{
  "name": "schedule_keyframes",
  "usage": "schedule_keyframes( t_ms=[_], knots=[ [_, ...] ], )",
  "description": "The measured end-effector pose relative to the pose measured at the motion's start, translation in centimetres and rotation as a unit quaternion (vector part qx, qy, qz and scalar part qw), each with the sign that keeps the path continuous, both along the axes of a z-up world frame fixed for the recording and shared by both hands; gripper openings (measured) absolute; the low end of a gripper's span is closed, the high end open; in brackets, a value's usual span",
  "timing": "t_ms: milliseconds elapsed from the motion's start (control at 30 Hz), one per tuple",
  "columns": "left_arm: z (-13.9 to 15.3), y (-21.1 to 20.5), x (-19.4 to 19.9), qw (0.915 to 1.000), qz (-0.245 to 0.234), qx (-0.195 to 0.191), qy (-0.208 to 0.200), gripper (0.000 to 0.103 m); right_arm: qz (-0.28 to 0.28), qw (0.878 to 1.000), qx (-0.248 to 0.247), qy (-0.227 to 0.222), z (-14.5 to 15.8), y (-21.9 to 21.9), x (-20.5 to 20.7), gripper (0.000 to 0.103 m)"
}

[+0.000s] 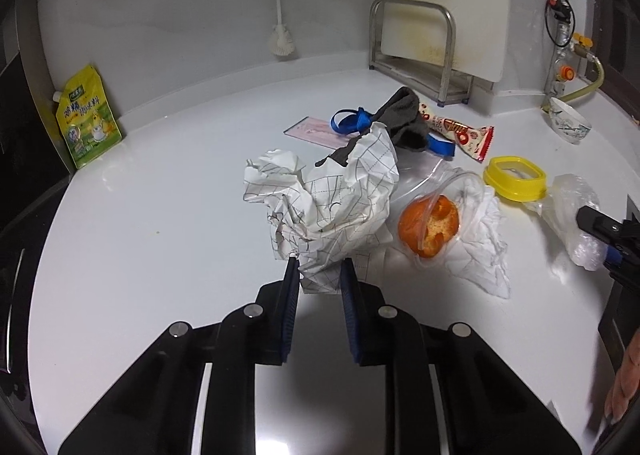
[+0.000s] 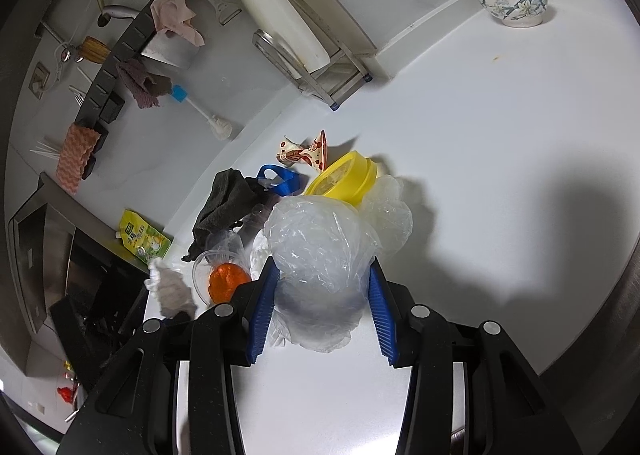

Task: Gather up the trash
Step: 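Carry the paper and plastic bag to the grey bin and open both tools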

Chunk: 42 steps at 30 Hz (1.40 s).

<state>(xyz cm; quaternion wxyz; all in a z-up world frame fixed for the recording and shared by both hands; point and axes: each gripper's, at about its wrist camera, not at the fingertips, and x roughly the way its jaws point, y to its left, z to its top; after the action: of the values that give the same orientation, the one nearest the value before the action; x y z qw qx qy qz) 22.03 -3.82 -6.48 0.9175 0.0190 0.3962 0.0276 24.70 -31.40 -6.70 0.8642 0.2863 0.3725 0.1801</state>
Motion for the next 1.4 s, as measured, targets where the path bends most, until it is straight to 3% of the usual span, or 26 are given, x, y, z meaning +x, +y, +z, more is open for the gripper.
schedule_keyframes(
  t_ms=[267,633,1000,1400],
  knots=[
    [1.7,0.3,-4.6,0.9996,-0.013,0.016,-0.020,0.021,-0.016,0.999,-0.018,-0.023,0.8,-0.4,-3.5,0.042],
    [3.2,0.3,-12.4,0.9964,-0.067,0.016,-0.050,0.021,-0.040,0.997,-0.036,-0.055,1.2,1.1,-13.1,0.043],
    [2.2,0.1,-19.7,0.9914,-0.117,0.006,-0.060,0.021,-0.048,0.995,-0.048,-0.074,1.6,4.9,-23.9,0.043],
    [-0.5,-1.1,-25.6,0.9875,-0.151,0.000,-0.046,0.021,-0.070,0.994,-0.072,-0.038,-1.2,6.9,-32.7,0.043]
  ],
)
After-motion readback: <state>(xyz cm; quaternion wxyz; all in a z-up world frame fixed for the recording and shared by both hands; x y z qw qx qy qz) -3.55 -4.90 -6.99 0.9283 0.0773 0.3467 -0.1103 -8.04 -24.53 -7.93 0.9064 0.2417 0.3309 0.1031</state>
